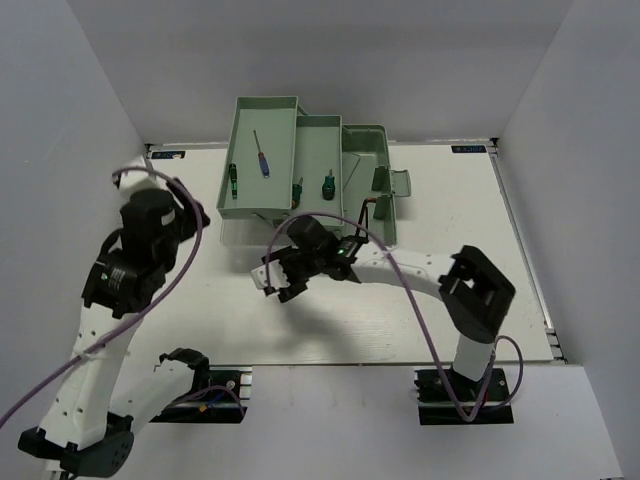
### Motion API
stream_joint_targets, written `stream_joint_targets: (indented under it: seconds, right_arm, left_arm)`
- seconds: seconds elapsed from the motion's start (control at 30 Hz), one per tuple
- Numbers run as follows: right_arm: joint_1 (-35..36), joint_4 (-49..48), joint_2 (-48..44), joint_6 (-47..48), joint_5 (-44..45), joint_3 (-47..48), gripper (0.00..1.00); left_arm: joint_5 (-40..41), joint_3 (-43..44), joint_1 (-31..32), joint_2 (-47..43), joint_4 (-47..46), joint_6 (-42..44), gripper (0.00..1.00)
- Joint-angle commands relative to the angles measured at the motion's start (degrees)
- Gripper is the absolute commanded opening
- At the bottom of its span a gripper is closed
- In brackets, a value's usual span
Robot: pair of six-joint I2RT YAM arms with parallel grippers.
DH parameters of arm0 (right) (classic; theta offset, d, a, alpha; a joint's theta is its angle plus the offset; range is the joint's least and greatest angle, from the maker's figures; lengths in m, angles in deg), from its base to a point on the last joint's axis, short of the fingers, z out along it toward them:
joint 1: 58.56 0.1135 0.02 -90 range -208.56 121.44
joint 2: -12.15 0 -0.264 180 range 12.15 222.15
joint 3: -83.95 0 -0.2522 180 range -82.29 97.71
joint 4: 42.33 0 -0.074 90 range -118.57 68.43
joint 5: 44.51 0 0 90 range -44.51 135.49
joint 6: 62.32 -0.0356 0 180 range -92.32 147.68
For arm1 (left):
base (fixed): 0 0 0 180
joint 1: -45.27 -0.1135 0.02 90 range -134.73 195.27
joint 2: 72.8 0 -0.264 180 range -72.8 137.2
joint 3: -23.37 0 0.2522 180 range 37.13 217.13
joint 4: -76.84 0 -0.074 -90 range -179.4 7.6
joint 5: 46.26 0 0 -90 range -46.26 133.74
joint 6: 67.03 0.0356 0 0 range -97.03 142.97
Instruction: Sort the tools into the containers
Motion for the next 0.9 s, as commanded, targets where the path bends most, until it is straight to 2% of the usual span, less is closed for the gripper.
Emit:
stream_joint_targets:
  seconds: [0.0, 0.13, 0.23, 0.43, 0.47, 0.57, 0.6, 0.7, 0.77, 0.8, 0.83, 0.87]
  right_arm:
    - [2.03, -12.82, 4.77, -2.06, 10.05, 6.98, 0.65]
    - [3.52, -19.76, 10.49, -2.42, 14.8, 10.77, 0.65]
    - [3.26, -20.13, 13.85, -3.2, 16.56, 15.43, 0.65]
    - [2.74, -16.18, 20.26, -1.36, 18.94, 23.07, 0.65]
    - [2.21, -13.13, 22.53, -1.88, 18.94, 25.26, 0.65]
    - [1.33, -9.86, 24.48, -2.41, 17.62, 26.33, 0.58]
    - [1.33, -6.98, 24.75, -2.5, 17.53, 26.42, 0.52]
    - [1.07, -4.84, 24.49, -2.85, 17.53, 25.2, 0.44]
    - [0.72, -3.88, 24.31, -3.64, 18.06, 25.1, 0.32]
    - [0.45, -2.48, 24.05, -3.73, 18.15, 25.19, 0.24]
    - [0.45, -1.86, 23.87, -4.43, 18.67, 25.45, 0.0]
    - [0.28, -1.68, 23.09, -5.13, 19.02, 25.46, 0.0]
  left_arm:
    - [2.79, -11.31, -0.19, -2.12, 8.64, -10.26, 0.75]
    - [2.17, -18.89, -0.19, -7.58, 10.31, -16.94, 0.78]
    - [0.78, -22.94, -0.19, -10.31, 10.32, -19.76, 0.8]
    - [-3.27, -29.62, -0.19, -11.02, 8.12, -22.4, 0.8]
    - [-3.27, -30.85, -0.19, -11.54, 7.6, -23.27, 0.8]
    - [-3.27, -31.47, -0.19, -11.54, 7.6, -23.81, 0.8]
    - [-2.75, -31.47, -0.19, -11.54, 7.6, -24.33, 0.8]
    - [-2.75, -32.0, -0.71, -10.84, 8.21, -24.86, 0.76]
    - [-2.75, -33.83, -0.72, -10.84, 8.21, -26.18, 0.75]
    - [-2.75, -34.63, -0.72, -10.84, 8.21, -26.18, 0.73]
    - [-3.27, -35.6, -0.72, -10.84, 7.51, -26.88, 0.73]
    - [-4.23, -37.43, -1.33, -10.84, 6.55, -27.58, 0.71]
